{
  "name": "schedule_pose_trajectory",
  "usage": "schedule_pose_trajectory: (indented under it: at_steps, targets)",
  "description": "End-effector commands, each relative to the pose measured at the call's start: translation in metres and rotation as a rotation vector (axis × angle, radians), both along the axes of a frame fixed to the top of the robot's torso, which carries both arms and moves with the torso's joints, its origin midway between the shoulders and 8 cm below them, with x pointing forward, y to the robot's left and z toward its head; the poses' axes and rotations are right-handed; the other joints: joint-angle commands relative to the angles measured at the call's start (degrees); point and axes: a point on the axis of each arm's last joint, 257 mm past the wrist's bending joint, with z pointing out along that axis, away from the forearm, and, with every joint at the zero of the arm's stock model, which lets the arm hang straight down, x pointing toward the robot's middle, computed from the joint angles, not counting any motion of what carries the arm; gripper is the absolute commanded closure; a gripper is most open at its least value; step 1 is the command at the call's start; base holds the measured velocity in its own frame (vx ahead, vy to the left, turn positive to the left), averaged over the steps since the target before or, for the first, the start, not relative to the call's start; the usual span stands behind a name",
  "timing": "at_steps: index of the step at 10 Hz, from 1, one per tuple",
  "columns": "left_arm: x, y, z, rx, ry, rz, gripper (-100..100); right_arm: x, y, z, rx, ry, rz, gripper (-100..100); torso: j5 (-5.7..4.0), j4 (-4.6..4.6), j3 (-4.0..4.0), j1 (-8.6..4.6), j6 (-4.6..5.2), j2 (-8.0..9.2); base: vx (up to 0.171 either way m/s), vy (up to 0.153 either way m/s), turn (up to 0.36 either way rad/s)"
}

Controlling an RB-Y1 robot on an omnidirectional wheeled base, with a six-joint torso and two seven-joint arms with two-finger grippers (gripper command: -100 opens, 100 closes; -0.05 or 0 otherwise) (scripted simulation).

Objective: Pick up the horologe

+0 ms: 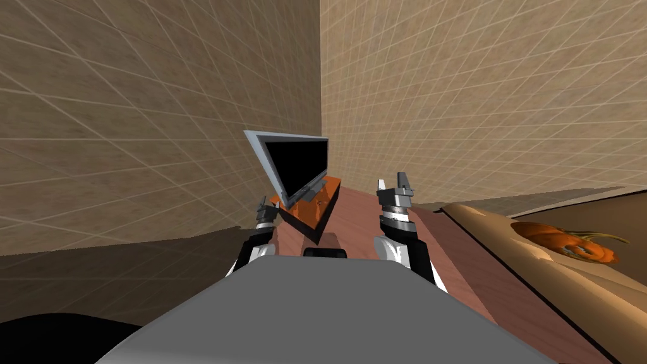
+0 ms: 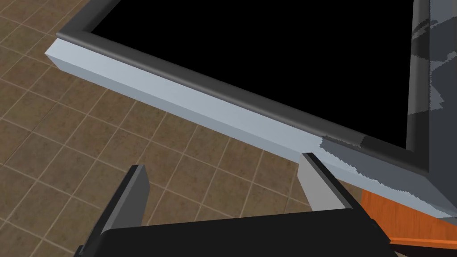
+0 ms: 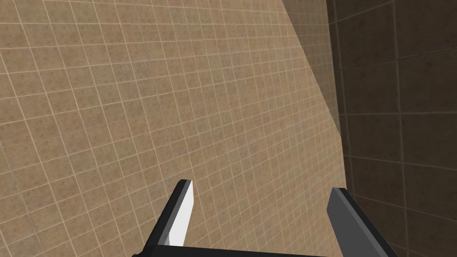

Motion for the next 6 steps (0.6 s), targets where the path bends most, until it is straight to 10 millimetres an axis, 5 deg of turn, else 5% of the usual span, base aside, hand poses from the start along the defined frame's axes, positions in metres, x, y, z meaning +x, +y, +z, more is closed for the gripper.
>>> schedule_pose_trajectory:
  at_steps: [1,6]
  targets:
    - [0.001,0.008,-0.013,-0.033,0.031,0.006,-100,0.0,0.0,0.0,0.0,0.0,0.0,0,0.0,0.0,0.0,0.0,0.0,0.0,-0.005,-0.061,-0.029]
    - [0.0,0.051,-0.098,-0.201,0.206,0.059,-100,0.0,0.0,0.0,0.0,0.0,0.0,0,-0.01,-0.03,-0.08,0.03,-0.03,-0.14,0.014,-0.083,-0.114]
